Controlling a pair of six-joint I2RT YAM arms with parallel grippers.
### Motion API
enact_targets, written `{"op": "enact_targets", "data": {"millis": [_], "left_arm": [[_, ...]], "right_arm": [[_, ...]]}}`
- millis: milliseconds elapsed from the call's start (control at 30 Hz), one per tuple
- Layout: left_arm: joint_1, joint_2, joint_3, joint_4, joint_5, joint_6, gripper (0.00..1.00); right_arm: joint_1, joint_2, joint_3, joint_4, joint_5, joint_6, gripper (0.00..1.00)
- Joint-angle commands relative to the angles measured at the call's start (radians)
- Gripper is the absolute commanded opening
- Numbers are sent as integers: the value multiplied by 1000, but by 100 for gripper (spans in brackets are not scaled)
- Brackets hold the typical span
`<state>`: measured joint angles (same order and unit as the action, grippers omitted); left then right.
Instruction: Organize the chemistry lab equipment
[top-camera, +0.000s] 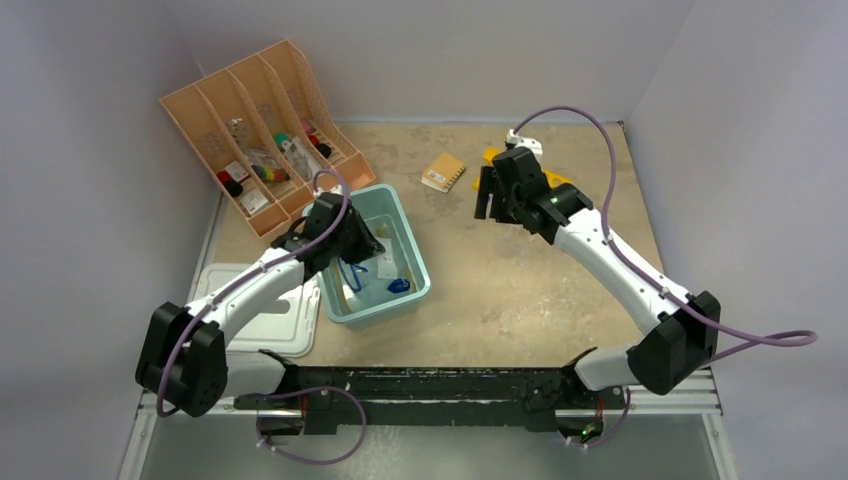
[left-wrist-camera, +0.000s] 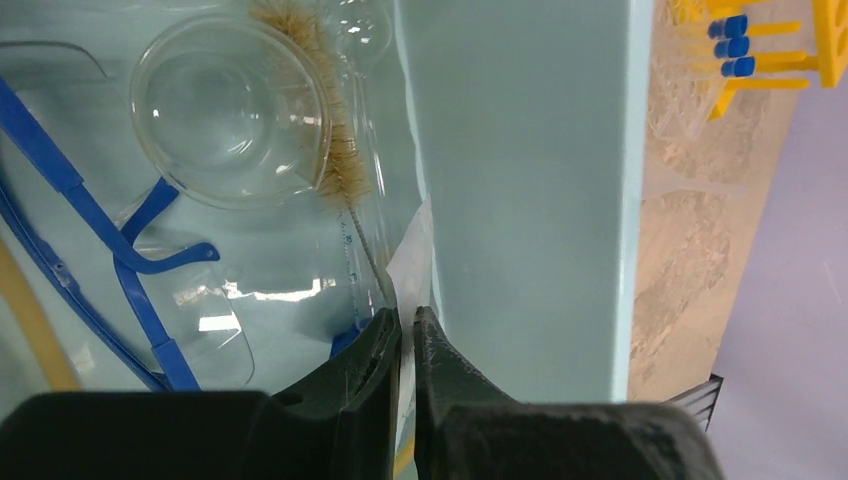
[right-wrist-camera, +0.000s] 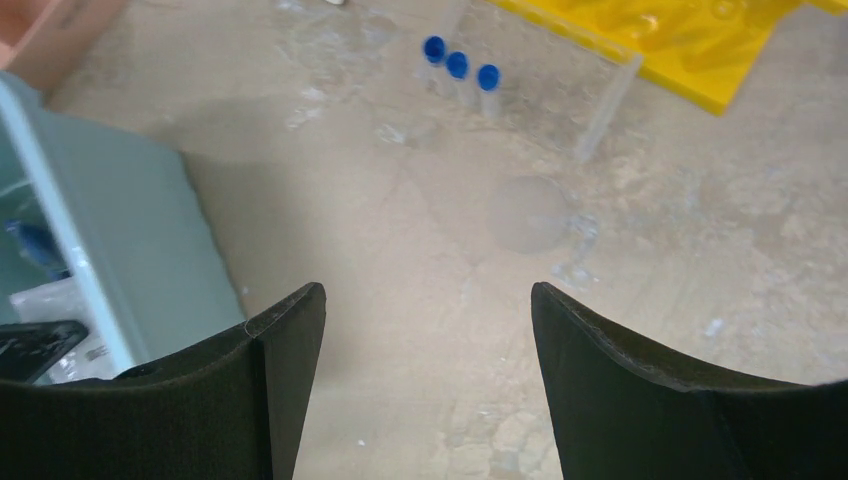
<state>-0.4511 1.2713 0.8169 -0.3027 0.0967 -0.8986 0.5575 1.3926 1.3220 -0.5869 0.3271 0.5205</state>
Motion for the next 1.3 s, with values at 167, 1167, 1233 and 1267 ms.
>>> {"op": "enact_targets", "data": {"millis": [167,1167,1233,1267], "left_arm": [[-8,-40,12,-118,-238,-4,37],[-6,-195,200,-185,-341,120,46],[-6,-197,203,-192,-361,109,47],[-6,-196,205,-196,-371,102,47]], "right_arm": [[-56,27,-100,-46,74,7,67],[-162,192,-98,75,-52,-181,0],[-160,151,-87,34,-95,-182,0],[-162,130,-81,13,-121,-182,0]]}}
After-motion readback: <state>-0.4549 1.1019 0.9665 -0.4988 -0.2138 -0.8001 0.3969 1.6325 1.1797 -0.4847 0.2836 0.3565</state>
